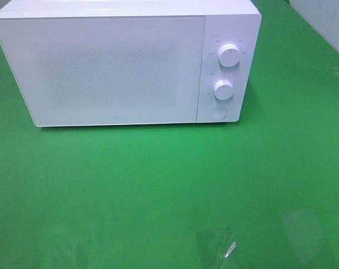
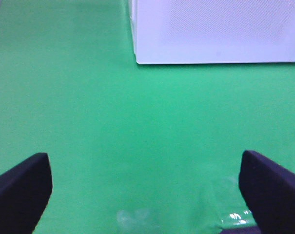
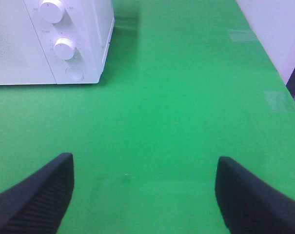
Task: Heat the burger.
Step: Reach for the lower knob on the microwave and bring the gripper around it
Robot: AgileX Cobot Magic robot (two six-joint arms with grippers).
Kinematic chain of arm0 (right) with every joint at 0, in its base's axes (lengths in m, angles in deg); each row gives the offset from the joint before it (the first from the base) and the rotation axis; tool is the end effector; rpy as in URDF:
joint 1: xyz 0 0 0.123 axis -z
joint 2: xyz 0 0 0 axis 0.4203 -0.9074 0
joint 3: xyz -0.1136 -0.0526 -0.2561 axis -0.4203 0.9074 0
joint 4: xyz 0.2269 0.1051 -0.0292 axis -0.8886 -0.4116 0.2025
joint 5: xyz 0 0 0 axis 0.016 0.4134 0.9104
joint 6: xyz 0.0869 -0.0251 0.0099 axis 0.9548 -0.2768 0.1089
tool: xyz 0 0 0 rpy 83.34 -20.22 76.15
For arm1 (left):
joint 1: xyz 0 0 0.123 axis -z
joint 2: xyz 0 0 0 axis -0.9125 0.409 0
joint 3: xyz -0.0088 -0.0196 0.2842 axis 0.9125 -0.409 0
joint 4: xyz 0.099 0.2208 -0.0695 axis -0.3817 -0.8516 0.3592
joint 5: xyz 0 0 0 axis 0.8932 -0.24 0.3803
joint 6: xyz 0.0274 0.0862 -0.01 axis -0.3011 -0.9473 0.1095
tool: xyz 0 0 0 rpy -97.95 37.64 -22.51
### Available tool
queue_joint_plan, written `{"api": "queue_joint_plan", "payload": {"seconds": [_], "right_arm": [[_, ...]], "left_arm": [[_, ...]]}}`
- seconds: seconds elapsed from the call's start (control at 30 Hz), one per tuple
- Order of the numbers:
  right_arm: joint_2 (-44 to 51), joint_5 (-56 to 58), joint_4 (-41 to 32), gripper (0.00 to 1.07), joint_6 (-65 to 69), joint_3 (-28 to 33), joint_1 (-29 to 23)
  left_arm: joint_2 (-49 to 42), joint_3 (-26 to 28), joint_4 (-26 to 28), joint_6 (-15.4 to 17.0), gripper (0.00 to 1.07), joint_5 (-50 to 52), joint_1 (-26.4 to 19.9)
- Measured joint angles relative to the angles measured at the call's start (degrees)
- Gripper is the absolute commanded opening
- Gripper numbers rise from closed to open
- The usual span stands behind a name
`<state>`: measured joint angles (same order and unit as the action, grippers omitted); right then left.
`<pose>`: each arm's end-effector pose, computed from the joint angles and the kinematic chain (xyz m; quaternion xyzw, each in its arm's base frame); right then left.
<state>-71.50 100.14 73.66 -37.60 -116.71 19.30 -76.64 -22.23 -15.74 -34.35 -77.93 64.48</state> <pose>-0.0009 -0.0070 0.2834 0.0059 0.8284 0.0124 0.5600 -0.0044 -0.0117 0.2813 0.0286 0.8568 -0.0450 0.5129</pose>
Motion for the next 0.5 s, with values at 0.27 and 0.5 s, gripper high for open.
{"api": "queue_joint_plan", "payload": {"seconds": [0.27,0.5], "right_arm": [[0.0,0.0,0.0,0.75,0.0,0.0,0.0],[0.0,0.0,0.0,0.75,0.0,0.0,0.0]], "left_arm": [[-1.5,-0.1,0.0,0.0,0.98,0.0,-3.8],[-1.5,-0.1,0.2,0.0,0.98,0.0,-3.8]]}}
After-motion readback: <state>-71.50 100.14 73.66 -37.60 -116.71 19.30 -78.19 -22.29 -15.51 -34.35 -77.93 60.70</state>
